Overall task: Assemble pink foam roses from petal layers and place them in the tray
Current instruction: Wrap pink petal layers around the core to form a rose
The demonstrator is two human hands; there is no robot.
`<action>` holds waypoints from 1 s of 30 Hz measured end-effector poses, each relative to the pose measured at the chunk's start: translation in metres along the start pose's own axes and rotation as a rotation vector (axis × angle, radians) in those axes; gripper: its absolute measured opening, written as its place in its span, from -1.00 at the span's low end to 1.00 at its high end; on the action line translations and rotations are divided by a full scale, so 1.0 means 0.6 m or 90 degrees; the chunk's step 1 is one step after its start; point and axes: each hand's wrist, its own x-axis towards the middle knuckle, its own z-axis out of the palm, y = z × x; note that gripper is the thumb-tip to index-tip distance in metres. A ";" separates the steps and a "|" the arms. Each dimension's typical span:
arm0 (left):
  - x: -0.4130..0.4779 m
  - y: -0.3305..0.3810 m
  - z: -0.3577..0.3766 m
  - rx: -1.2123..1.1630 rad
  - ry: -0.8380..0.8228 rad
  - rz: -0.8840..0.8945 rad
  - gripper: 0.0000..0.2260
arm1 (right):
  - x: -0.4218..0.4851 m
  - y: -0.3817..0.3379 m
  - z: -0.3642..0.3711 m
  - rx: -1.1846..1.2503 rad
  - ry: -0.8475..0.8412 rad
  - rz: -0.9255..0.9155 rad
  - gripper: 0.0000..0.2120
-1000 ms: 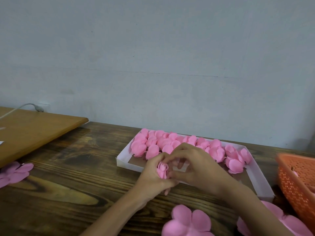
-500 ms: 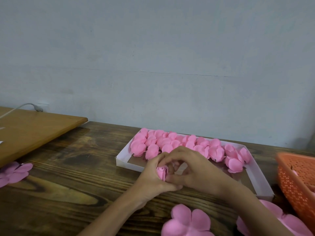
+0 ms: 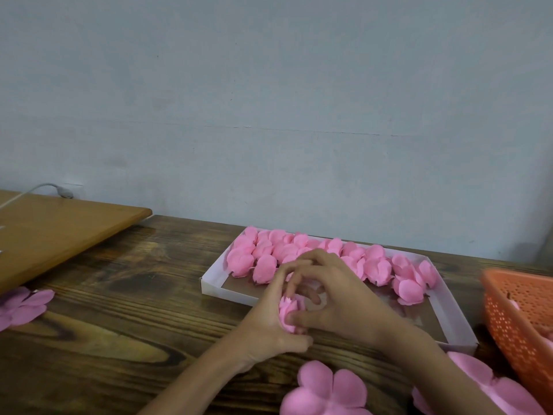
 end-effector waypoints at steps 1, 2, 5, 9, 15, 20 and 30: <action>0.001 -0.001 0.002 0.009 0.014 0.004 -0.06 | -0.001 0.000 0.001 0.000 0.003 0.017 -0.72; 0.003 -0.002 0.004 0.019 0.032 0.007 0.00 | -0.002 0.000 0.004 -0.004 0.012 0.028 -0.72; 0.006 -0.006 0.008 0.060 0.093 0.039 0.08 | 0.001 -0.002 0.009 -0.010 0.038 0.019 -0.74; 0.009 -0.015 0.008 0.087 0.122 0.067 0.12 | 0.004 -0.004 0.009 0.045 -0.008 -0.013 -0.78; 0.006 -0.020 0.005 0.067 0.120 0.055 0.07 | 0.001 0.000 0.008 0.078 -0.021 -0.014 -0.78; 0.004 -0.019 0.001 0.067 0.133 0.019 -0.26 | -0.001 0.006 0.000 0.164 -0.026 -0.003 -0.77; 0.005 -0.015 0.011 0.019 0.077 -0.122 -0.52 | -0.002 0.019 0.003 0.208 -0.053 -0.014 -0.76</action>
